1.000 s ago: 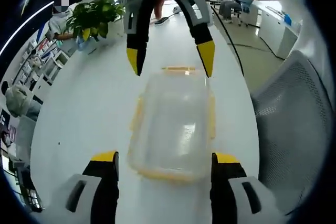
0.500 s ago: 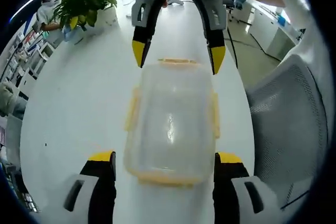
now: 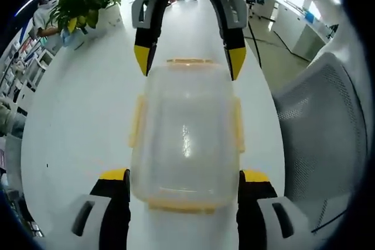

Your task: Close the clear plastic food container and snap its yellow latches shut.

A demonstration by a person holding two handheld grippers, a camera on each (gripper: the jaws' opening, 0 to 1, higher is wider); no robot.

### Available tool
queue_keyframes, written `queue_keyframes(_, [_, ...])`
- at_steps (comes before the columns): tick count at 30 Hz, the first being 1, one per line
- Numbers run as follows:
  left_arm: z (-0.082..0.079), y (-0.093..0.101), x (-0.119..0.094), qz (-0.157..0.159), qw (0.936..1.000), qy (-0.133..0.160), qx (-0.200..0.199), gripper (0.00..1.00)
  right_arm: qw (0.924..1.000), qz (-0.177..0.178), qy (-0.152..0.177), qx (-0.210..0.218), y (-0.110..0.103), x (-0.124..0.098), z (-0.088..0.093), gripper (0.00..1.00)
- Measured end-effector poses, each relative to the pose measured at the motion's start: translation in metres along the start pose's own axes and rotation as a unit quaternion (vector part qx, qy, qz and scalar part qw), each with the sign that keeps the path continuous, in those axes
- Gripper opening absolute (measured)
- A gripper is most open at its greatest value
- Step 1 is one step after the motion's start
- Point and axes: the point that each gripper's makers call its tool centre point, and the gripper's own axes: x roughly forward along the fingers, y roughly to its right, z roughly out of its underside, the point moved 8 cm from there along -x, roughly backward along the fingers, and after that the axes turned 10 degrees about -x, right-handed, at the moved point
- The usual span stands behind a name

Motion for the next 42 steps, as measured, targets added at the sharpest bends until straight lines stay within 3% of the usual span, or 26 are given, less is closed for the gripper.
queue_keyframes(15, [0.005, -0.002, -0.002, 0.0, 1.0, 0.002, -0.003, 0.72, 1.0, 0.002, 0.003, -0.004, 0.002, 0.003, -0.005, 0.68])
queue_keyframes(42, [0.054, -0.009, -0.025, -0.013, 0.9995, -0.019, -0.022, 0.72, 0.9995, 0.002, 0.019, -0.025, 0.01, 0.026, -0.055, 0.68])
